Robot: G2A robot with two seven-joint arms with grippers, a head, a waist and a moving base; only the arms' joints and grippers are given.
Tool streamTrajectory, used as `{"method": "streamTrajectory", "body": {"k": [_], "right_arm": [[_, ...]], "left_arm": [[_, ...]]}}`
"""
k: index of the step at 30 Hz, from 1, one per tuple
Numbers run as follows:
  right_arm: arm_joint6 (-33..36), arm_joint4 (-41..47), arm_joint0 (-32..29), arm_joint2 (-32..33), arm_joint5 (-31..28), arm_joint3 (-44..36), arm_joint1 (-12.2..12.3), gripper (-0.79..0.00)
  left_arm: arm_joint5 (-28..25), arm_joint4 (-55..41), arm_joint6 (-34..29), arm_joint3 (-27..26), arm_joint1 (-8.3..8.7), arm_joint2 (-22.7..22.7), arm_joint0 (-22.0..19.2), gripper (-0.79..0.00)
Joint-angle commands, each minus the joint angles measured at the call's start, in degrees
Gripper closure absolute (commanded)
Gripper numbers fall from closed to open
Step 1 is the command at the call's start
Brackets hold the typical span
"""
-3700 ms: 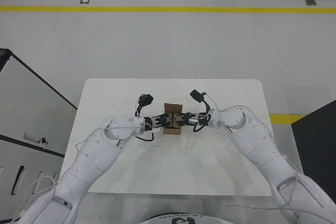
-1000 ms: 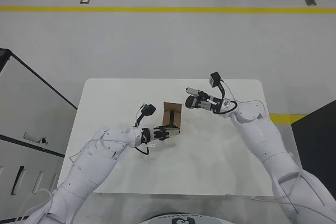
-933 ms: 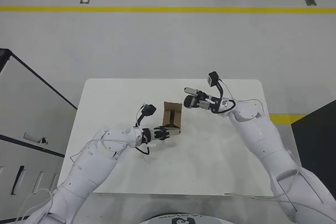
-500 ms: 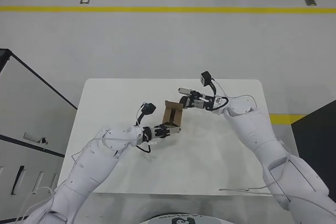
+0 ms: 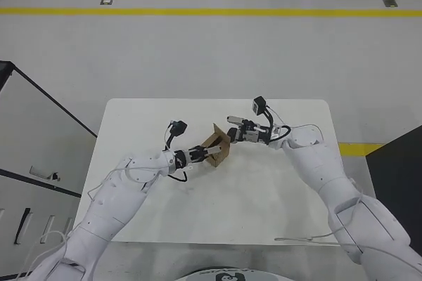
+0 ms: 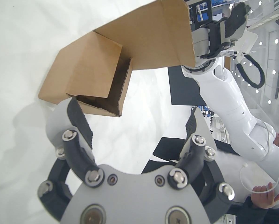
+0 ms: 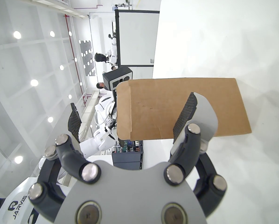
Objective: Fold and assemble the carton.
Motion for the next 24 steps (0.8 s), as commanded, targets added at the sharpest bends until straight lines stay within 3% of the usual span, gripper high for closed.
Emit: {"method": "streamTrajectory", "body": {"k": [1, 16, 24], "right_arm": [[0.30, 0.14, -0.36, 0.18, 0.20, -0.10, 0.03, -0.785], [-1.32, 0.49, -3.29, 3.83, -0.69, -3.35, 1.37, -0.785], [-1.10, 0.80, -2.84, 3.32, 0.50, -3.51, 0.71, -0.785]], "left_arm": [[-0.04, -0.31, 0.68, 0.35, -0.10, 0.01, -0.16, -0.785], [0.83, 0.62, 1.81, 0.83, 0.60, -3.07, 2.22, -0.785], [0.45, -0.45, 2.15, 1.23, 0.29, -2.46, 2.06, -0.785]]}}
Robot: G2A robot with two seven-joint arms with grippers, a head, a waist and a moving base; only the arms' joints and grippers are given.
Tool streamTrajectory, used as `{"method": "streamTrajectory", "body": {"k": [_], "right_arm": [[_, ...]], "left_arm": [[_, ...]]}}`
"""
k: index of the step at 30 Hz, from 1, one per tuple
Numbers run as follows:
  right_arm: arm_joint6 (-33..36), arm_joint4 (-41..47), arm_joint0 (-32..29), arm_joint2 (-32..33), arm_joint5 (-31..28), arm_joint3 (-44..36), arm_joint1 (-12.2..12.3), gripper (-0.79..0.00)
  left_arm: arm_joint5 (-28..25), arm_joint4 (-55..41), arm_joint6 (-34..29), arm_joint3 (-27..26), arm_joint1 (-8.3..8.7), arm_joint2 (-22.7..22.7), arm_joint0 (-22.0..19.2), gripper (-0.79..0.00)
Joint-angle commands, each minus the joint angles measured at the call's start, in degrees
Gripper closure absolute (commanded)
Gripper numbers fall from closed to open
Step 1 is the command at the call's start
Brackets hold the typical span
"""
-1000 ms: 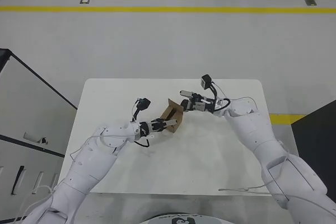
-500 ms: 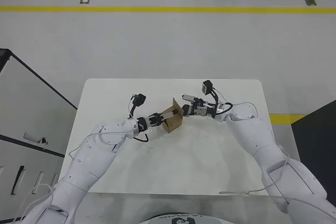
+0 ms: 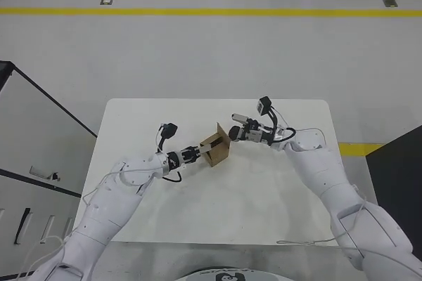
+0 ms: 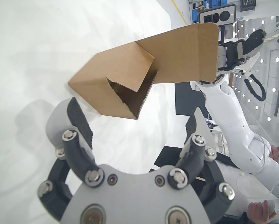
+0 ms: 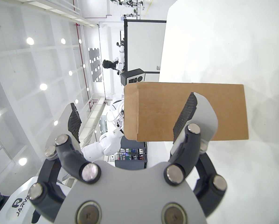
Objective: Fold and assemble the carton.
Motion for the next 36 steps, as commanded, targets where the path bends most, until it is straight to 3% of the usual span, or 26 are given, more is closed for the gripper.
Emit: {"method": "streamTrajectory", "body": {"k": [1, 20, 32, 33, 34, 35, 36], "right_arm": [[0.43, 0.19, 0.12, -0.34, 0.14, 0.40, -0.27, -0.785], [3.13, 1.97, -0.77, -0.44, 0.38, 3.04, -1.33, -0.785], [3.05, 2.07, -2.30, 1.29, 0.22, 1.66, -0.78, -0.785], [3.06, 1.95, -2.45, 1.59, 0.14, 1.43, -0.62, -0.785], [3.11, 1.89, -2.64, 1.93, 0.08, 1.14, -0.44, -0.785], [3.16, 1.83, -2.86, 2.29, -0.01, 0.80, -0.26, -0.785], [3.20, 1.69, -3.07, 2.64, -0.03, 0.44, -0.06, -0.785]], "left_arm": [[-0.28, -0.54, 0.56, 0.38, -0.24, 0.52, -0.52, -0.785], [-3.41, -5.70, 1.11, 7.61, -2.33, 4.09, -5.58, -0.785], [-4.06, -5.82, -0.19, 7.60, -1.92, 2.08, -4.94, -0.785], [-3.94, -5.64, -0.50, 7.33, -1.72, 1.46, -4.60, -0.717], [-3.85, -5.44, -0.85, 6.92, -1.50, 0.82, -4.21, -0.376], [-3.68, -5.23, -1.33, 6.48, -1.27, 0.18, -3.78, -0.219], [-3.56, -5.08, -1.80, 5.93, -1.04, -0.49, -3.33, 0.000]]}}
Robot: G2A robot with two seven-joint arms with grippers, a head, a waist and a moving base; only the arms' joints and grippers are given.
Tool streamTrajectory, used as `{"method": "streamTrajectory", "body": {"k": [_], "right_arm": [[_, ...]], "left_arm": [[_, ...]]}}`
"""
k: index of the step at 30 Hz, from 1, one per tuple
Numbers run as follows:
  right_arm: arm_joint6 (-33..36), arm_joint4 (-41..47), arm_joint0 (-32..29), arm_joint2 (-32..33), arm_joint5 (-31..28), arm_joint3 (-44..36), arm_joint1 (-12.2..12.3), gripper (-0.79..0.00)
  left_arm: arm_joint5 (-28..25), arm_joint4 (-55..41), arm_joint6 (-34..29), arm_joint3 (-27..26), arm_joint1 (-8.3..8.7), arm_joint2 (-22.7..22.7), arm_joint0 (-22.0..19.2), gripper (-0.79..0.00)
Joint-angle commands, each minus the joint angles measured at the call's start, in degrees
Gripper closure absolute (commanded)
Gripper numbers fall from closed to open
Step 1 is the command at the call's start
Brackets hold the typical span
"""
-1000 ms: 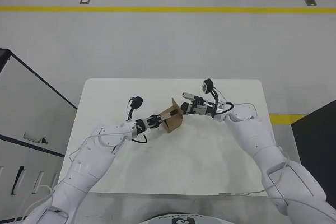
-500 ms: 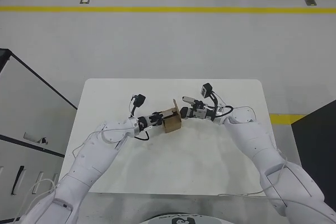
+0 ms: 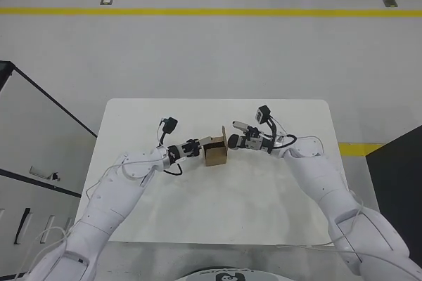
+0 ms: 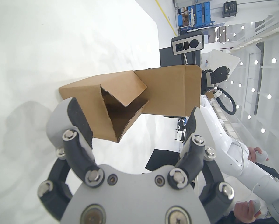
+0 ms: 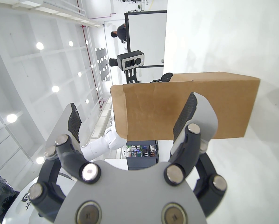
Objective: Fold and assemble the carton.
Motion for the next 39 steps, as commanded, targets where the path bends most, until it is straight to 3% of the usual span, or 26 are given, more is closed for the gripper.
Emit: {"method": "streamTrajectory", "body": {"k": [1, 9, 16, 24, 39], "right_arm": [[0.07, -0.25, -0.40, 0.70, -0.03, -0.73, 0.39, -0.785], [0.87, -0.98, -0.90, 1.47, -0.13, -2.06, 0.93, -0.785], [0.87, -0.98, -0.90, 1.47, -0.13, -2.06, 0.93, -0.785], [0.87, -0.98, -0.90, 1.47, -0.13, -2.06, 0.93, -0.785], [0.87, -0.98, -0.90, 1.47, -0.13, -2.06, 0.93, -0.785]], "left_arm": [[0.32, 0.43, -1.01, -1.11, 0.46, -1.26, 0.95, 0.000], [0.47, 2.29, -1.42, -2.32, 0.84, -2.00, 1.43, 0.000], [2.17, -0.54, -1.28, 0.70, 0.86, -3.03, 1.95, 0.000], [2.67, 1.44, 0.29, 0.45, 0.87, -2.85, 1.92, 0.000], [0.62, -3.91, -0.51, 9.99, -1.47, 2.45, -2.10, 0.000]]}}
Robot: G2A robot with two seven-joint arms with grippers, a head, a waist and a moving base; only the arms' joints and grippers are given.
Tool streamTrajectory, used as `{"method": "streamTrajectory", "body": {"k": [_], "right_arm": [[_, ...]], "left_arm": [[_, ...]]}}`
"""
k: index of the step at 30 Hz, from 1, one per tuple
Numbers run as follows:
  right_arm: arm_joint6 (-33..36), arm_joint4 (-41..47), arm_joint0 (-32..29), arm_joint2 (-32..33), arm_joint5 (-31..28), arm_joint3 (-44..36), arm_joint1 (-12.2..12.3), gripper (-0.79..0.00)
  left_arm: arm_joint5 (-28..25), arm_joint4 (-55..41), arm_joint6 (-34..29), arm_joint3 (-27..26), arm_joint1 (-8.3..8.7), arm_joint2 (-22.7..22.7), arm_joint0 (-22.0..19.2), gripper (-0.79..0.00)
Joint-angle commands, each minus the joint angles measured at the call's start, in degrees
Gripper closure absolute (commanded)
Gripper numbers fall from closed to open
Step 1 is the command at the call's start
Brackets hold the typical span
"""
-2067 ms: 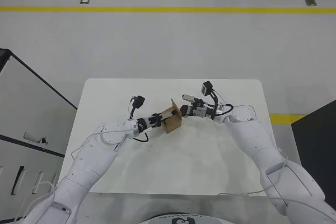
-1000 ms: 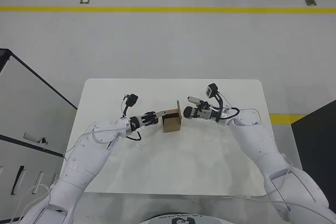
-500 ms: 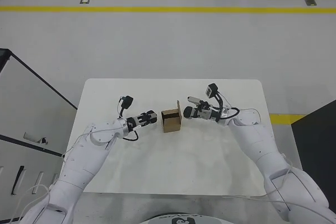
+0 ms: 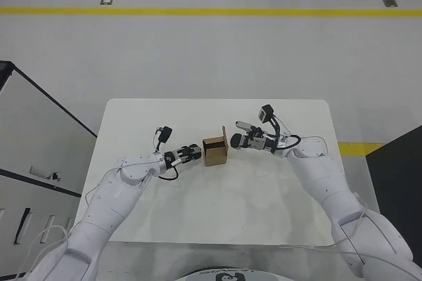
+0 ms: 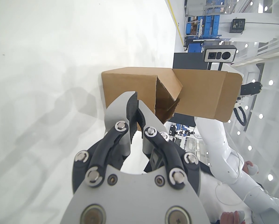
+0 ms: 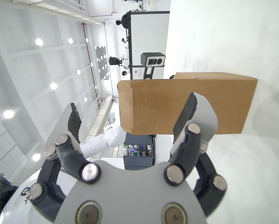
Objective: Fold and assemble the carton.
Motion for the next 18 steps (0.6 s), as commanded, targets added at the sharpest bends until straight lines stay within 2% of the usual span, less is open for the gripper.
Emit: {"method": "streamTrajectory", "body": {"k": [1, 9, 16, 18], "right_arm": [[0.00, 0.00, 0.00, 0.00, 0.00, 0.00, 0.00, -0.785], [0.00, 0.00, 0.00, 0.00, 0.00, 0.00, 0.00, -0.785], [0.00, 0.00, 0.00, 0.00, 0.00, 0.00, 0.00, -0.785], [-2.08, -3.26, 0.05, -0.27, 0.35, -2.27, 0.28, -0.785]], "left_arm": [[-0.18, 0.00, 0.25, 1.09, -0.34, 0.85, -0.67, 0.000], [-1.19, -0.11, 0.75, 4.47, -1.20, 2.38, -2.57, 0.000], [-1.30, -0.03, 0.79, 4.84, -1.32, 2.56, -2.83, 0.000], [-1.30, -0.03, 0.79, 4.84, -1.32, 2.56, -2.83, 0.000]]}}
